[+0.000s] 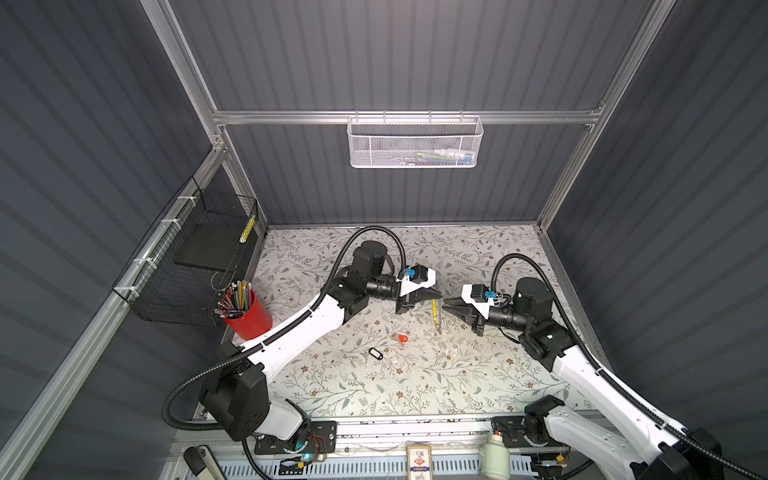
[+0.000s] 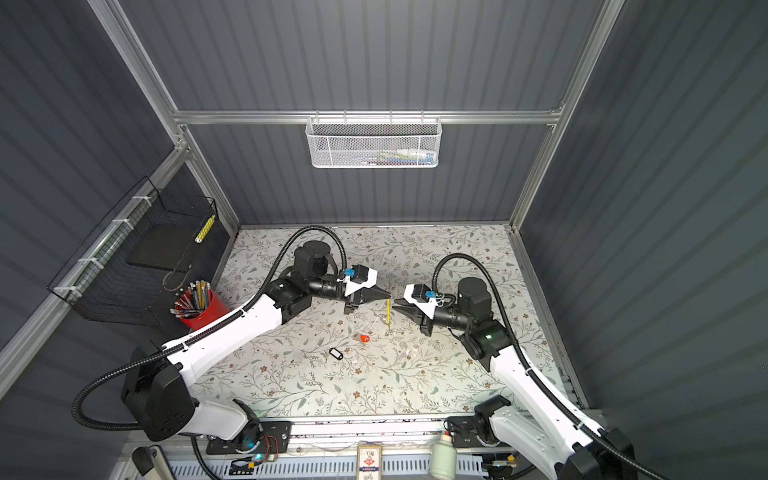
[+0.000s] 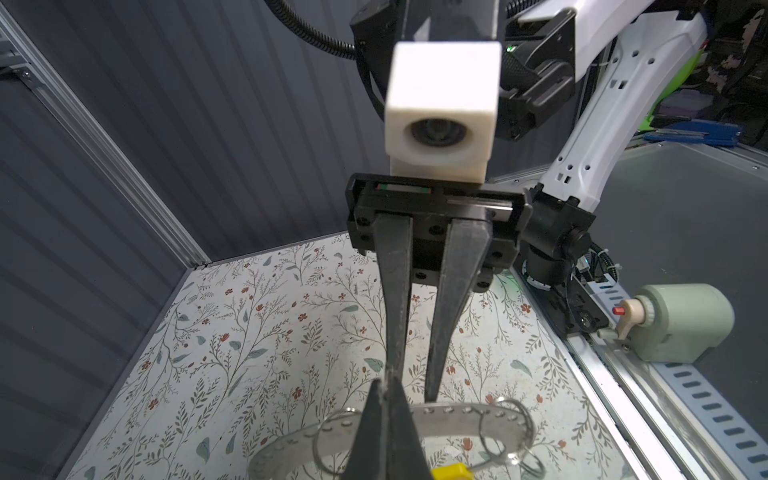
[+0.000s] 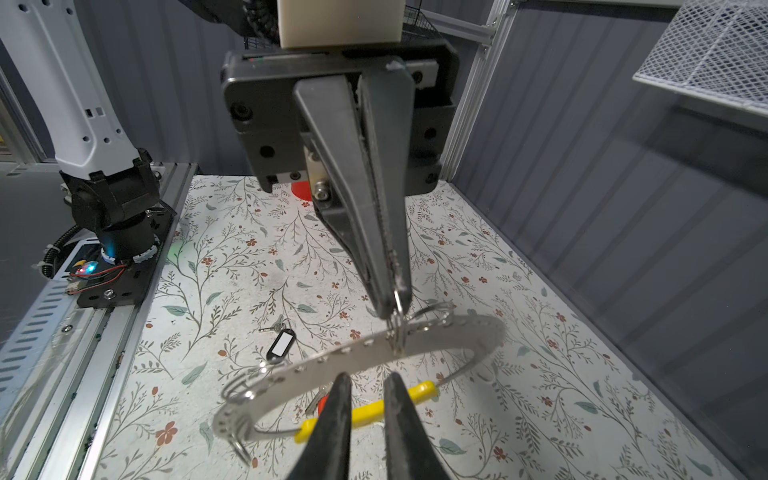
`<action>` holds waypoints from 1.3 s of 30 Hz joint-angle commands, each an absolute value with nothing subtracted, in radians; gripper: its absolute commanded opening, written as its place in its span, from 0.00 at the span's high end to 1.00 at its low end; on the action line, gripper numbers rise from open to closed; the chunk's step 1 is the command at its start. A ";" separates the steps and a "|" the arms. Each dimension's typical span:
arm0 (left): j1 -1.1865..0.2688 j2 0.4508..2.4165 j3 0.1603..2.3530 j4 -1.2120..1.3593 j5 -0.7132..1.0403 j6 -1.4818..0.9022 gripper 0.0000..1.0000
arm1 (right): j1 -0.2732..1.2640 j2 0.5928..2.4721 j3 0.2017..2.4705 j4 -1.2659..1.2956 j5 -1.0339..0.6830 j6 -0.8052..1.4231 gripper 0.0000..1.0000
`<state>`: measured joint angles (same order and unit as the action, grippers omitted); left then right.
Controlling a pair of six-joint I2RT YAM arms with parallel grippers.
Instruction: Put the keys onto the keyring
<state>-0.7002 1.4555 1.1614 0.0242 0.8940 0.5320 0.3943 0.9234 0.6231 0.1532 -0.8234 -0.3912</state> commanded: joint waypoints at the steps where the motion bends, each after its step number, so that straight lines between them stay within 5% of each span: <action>1: -0.693 1.422 1.141 0.113 0.950 0.475 1.00 | 0.392 0.902 0.608 0.232 -0.840 -0.343 0.82; 19: -0.693 1.433 1.146 0.121 0.994 0.474 1.00 | 0.392 0.908 0.615 0.319 -0.868 -0.289 0.80; 39: -0.693 1.435 1.157 0.100 1.006 0.477 1.00 | 0.391 0.927 0.643 0.285 -0.880 -0.314 1.00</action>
<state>-0.6983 1.4548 1.1500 0.1081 0.9798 0.4847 0.3943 0.9245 0.6163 0.2836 -0.8684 -0.3145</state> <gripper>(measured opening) 0.047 0.047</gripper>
